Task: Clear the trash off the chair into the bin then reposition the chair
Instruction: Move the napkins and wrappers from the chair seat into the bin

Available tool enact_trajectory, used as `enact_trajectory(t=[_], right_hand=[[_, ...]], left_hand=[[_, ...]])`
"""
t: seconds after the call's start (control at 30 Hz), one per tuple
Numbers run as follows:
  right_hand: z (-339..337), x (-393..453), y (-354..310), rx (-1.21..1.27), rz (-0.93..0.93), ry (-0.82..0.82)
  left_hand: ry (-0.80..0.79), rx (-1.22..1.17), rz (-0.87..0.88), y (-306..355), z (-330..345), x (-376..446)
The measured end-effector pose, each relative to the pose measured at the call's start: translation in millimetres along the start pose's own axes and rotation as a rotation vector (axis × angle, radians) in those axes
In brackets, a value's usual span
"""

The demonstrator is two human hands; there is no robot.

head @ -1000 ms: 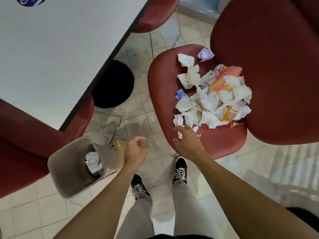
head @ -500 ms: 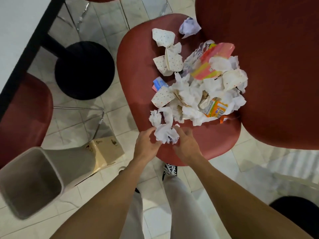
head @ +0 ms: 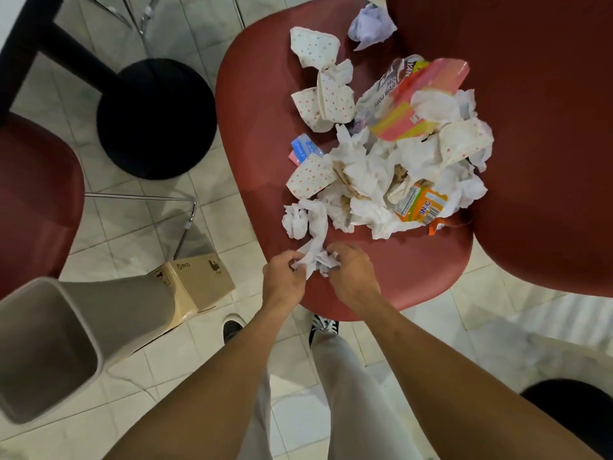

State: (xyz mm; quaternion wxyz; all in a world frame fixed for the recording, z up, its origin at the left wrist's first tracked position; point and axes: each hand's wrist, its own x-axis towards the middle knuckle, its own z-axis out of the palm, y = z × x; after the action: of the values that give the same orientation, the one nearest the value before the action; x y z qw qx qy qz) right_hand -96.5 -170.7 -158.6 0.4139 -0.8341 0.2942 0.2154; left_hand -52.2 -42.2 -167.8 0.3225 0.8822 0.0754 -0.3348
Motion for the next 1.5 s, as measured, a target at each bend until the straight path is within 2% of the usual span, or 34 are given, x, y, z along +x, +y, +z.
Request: enact_trajectory(t=[0.2, 0.33, 0.73, 0.9, 1.13, 1.5], right_hand=[[-15.3, -13.7, -0.9, 0.025, 0.173, 0.065], [-29.1, -33.0, -10.1, 0.048, 0.183, 0.172], [-43.9, -86.6, -114.2, 0.056, 0.022, 0.238], [-23.6, -107.6, -164.6, 0.057, -0.084, 0.251], [20.5, -131.2, -225.5, -0.014, -0.177, 0.242], [131.3, -162.5, -306.6, -0.074, -0.283, 0.088]], left_hand=[[0.022, -0.022, 0.031, 7.6, -21.8, -20.1], [0.031, -0.056, 0.090, 10.9, -43.4, -37.7], [0.130, -0.213, 0.131, 3.8, -141.7, -92.4], [0.193, -0.282, 0.154, -10.4, -198.9, -115.3], [0.283, -0.377, 0.170, -62.5, -259.2, -135.6], [0.482, -0.452, -0.009, -181.1, -332.3, -163.3]])
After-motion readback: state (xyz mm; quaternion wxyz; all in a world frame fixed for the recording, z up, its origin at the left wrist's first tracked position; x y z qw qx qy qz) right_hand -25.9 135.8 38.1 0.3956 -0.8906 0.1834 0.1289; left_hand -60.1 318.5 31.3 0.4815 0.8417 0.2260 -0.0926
